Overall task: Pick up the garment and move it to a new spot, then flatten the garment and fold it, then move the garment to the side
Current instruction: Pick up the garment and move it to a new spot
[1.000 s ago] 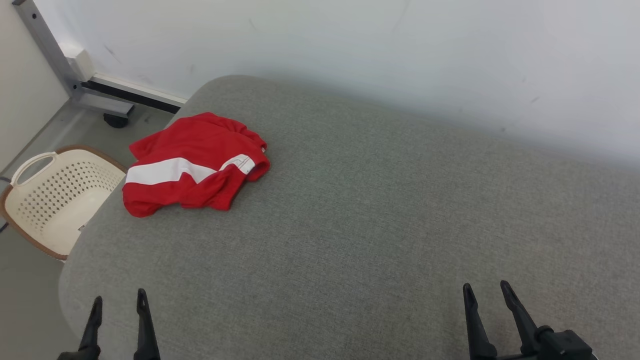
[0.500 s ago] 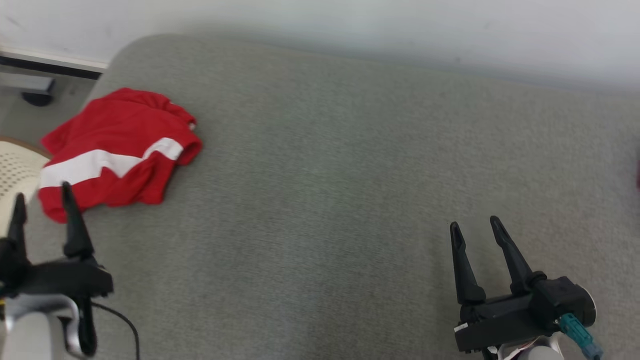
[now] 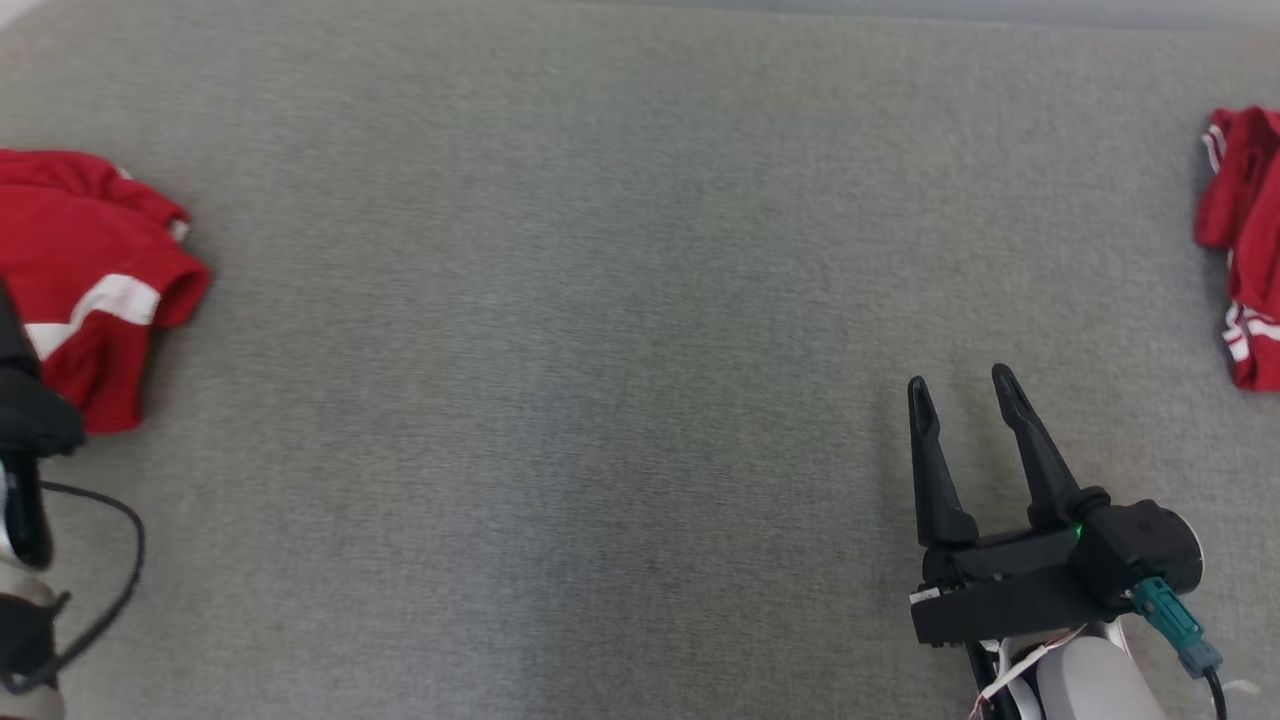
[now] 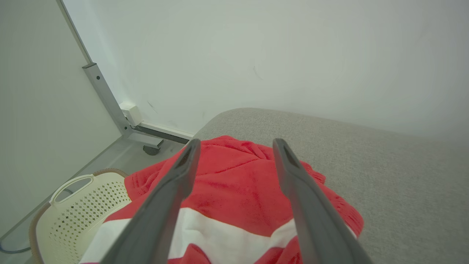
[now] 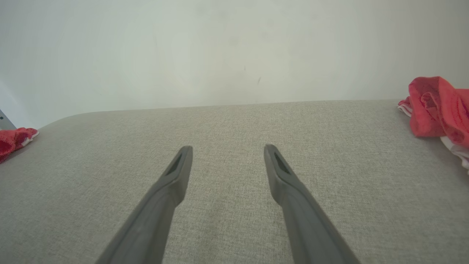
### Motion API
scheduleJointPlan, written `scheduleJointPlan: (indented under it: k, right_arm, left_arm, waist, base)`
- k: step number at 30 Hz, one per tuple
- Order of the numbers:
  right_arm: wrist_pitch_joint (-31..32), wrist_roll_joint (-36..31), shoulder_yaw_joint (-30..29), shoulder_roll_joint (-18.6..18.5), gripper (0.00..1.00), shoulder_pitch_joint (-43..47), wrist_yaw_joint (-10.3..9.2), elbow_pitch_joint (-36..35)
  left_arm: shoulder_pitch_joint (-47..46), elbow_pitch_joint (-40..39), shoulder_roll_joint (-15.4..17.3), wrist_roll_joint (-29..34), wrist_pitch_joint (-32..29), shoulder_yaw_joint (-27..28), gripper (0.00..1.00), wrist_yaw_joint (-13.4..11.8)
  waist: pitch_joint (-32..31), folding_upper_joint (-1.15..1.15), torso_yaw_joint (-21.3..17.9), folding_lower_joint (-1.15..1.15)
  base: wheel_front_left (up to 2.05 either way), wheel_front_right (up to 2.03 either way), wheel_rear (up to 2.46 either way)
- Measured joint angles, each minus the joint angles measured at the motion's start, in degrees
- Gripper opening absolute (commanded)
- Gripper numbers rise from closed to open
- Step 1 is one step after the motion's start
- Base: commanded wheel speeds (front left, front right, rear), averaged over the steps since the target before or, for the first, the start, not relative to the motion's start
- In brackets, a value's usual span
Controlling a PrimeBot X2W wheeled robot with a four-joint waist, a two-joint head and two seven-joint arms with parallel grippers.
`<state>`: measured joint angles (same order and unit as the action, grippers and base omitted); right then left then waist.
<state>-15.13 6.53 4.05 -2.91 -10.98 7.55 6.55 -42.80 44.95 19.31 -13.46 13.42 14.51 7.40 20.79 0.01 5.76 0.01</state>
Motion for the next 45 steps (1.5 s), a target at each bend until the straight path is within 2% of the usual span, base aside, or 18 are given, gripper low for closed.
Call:
scheduleJointPlan:
  k: [5, 11, 15, 21, 22, 23, 24, 30, 34, 40, 45]
  right_arm:
    - [0.0, 0.1, 0.2, 0.0, 1.0, -1.0, 0.0, -0.1]
    - [0.0, 0.3, 0.1, 0.0, 1.0, -1.0, 0.0, 0.1]
    - [0.0, 0.2, 0.4, 0.0, 1.0, -1.0, 0.0, 0.3]
    - [0.0, -0.2, 0.9, 0.0, 1.0, -1.0, 0.0, 0.6]
    - [0.0, -0.3, 1.0, 0.0, 1.0, -1.0, 0.0, 0.6]
    - [0.0, -0.4, 1.0, 0.0, 1.0, -1.0, 0.0, 0.7]
    - [0.0, -0.4, 1.1, 0.0, 1.0, -1.0, 0.0, 0.8]
    - [0.0, -0.4, 1.2, 0.0, 1.0, -0.6, 0.0, 1.5]
    - [0.0, 0.0, 1.4, 0.0, 1.0, 0.5, 0.0, 1.7]
    - [0.0, 0.5, 1.1, 0.0, 1.0, 2.3, 0.0, 2.3]
    - [0.0, 1.0, 1.5, 0.0, 1.0, 3.6, 0.0, 3.1]
  left_arm:
    - [-4.2, 6.2, 2.0, -0.3, -2.7, -0.4, 1.0, -0.2]
    - [-7.3, 15.6, 3.3, -1.5, -11.1, 0.3, 1.0, -2.0]
    - [-9.4, 19.9, 4.0, -2.4, -15.9, 0.2, 1.0, -2.9]
    - [-11.3, 24.1, 4.2, -3.2, -20.0, 0.2, 1.0, -3.9]
    - [-11.3, 24.5, 4.2, -3.7, -20.4, 0.5, 0.57, -3.9]
    - [-11.3, 24.8, 4.2, -3.8, -20.5, 0.4, 0.24, -4.0]
    - [-11.3, 24.9, 4.3, -3.5, -20.4, -0.1, 0.0, -3.9]
    - [-10.8, 24.9, 4.5, -2.9, -16.7, -1.3, 0.0, -3.2]
    - [-10.2, 23.6, 4.8, -2.6, -12.0, -2.3, 0.0, -1.9]
    - [-11.2, 19.2, 3.9, -2.4, -5.6, -5.0, 0.0, -0.3]
    - [-13.0, 12.6, 1.8, -3.3, -3.9, -8.5, 0.0, 0.0]
  waist:
    - [2.4, 0.0, -2.6, 0.0]
    - [4.2, 0.0, -4.8, 0.0]
    - [4.2, 0.0, -5.2, -0.01]
    - [3.4, 0.0, -5.0, -0.02]
    - [3.2, -0.01, -5.0, -0.02]
    - [2.9, 0.0, -5.0, -0.02]
    - [2.7, -0.01, -4.9, -0.02]
    - [1.4, 0.0, -4.9, -0.02]
    - [-0.2, 0.0, -4.6, -0.02]
    - [-2.9, 0.0, -3.4, -0.02]
    - [-5.4, -0.02, -2.3, -0.02]
  base:
    - [0.0, 0.0, 0.0]
    - [0.0, 0.0, 0.0]
    - [0.0, 0.0, 0.0]
    - [0.0, 0.0, 0.0]
    - [0.0, 0.0, 0.0]
    - [0.0, 0.0, 0.0]
    - [0.0, 0.0, 0.0]
    - [0.0, 0.0, 0.0]
    - [0.0, 0.0, 0.0]
    - [0.0, 0.0, 0.0]
    - [0.0, 0.0, 0.0]
